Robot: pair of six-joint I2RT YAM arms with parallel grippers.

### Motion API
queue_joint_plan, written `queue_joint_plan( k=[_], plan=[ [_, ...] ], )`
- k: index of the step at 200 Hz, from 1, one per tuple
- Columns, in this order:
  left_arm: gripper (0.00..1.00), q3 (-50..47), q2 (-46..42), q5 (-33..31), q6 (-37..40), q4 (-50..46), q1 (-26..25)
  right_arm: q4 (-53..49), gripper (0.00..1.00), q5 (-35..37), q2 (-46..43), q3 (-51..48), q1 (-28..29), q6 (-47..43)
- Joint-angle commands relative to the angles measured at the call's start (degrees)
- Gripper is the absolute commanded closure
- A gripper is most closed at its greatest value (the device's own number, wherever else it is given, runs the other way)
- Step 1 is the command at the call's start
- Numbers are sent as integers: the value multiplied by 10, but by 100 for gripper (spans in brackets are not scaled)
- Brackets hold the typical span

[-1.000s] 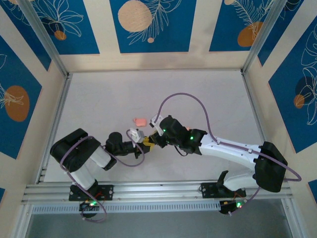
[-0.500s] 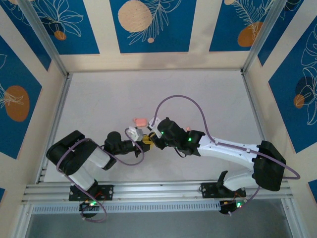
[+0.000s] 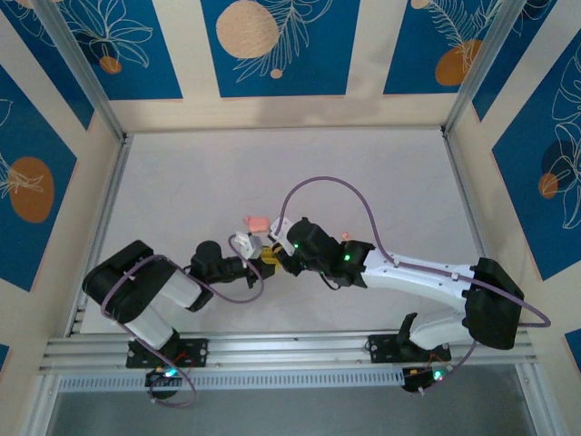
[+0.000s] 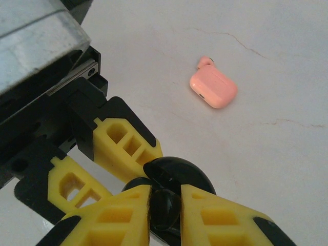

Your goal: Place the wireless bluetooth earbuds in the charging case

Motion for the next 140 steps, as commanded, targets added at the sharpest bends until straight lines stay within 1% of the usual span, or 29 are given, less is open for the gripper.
queue_joint_plan(
  k=[1,29,92,122,140],
  plan=[
    [79,10,-18,1,-4,23,-4,-17,79,-19,8,2,10,-11],
    [79,11,-21,-3,-1,19,-4,-32,79,-28,15,5,14,-11],
    [79,13,-37,-5,10,-2,-4,-49,79,-22,23,7,19,4],
    [79,15,-39,-5,14,-6,-3,-42,74,-30,22,5,7,37],
    [79,16,-39,-5,14,-8,-4,-23,70,-51,12,-3,-2,53]
  ],
)
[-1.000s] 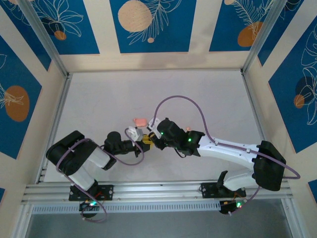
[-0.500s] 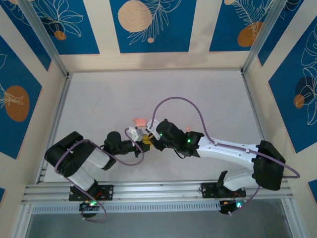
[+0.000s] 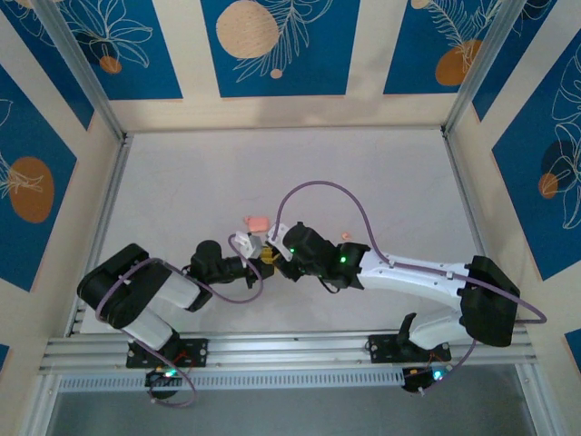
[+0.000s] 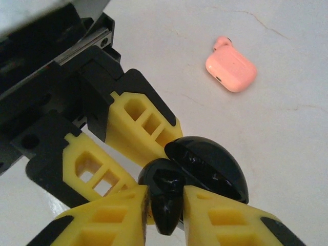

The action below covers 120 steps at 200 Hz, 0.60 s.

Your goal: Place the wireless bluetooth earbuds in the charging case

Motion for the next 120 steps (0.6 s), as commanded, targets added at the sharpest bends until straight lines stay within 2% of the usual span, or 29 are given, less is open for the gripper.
queue_joint_plan(
  k=[1,69,120],
  plan=[
    [79,16,-16,2,12,31,-4,-1,69,-40,-3,-4,-11,33],
    [79,15,-13,1,20,25,-4,64,47,-146,-57,-37,-59,78],
    [79,16,-10,2,20,27,-4,98,41,-209,-83,-52,-87,109]
  ],
)
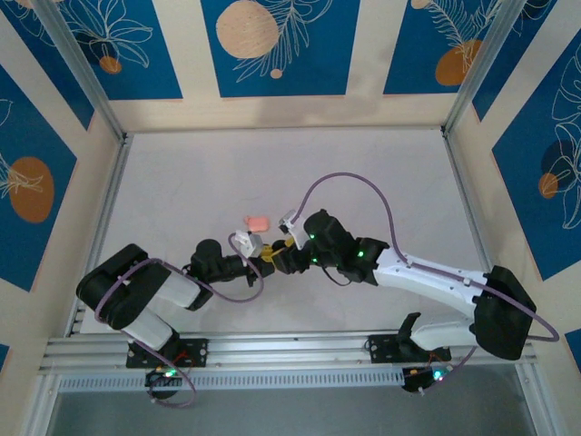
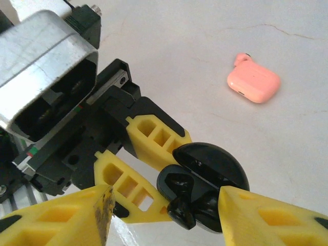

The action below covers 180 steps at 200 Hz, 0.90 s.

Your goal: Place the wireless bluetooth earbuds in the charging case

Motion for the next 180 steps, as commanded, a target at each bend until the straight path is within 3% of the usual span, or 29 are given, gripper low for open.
queue_joint_plan(
  k=[1,49,93,142,180],
  plan=[
    [79,10,-6,8,9,26,-4,34,41,-56,-21,-10,-12,27],
    [79,10,-4,8,10,29,-4,48,43,-100,-77,-40,-48,81],
    [79,12,-3,11,9,33,-4,58,59,-151,-134,-114,-102,181],
    [79,12,7,17,1,51,-4,113,75,-182,-114,-153,-112,229],
    [79,14,9,18,-1,57,-5,152,81,-200,-84,-154,-113,239]
  ],
)
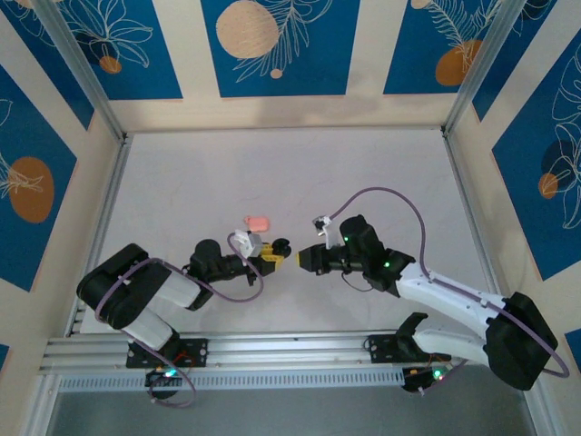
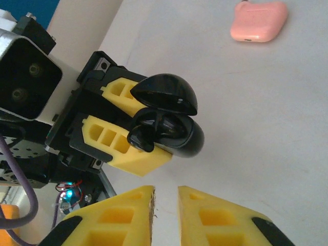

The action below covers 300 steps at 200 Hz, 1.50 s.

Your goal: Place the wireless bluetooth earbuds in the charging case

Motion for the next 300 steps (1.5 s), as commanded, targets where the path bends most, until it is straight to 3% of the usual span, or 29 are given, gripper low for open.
queue_joint_plan(
  k=[1,300],
  plan=[
    [79,14,7,16,-3,33,-4,48,81,-28,13,-4,-4,20],
    [80,9,-14,14,7,3,-4,134,90,-95,104,33,0,21]
  ],
)
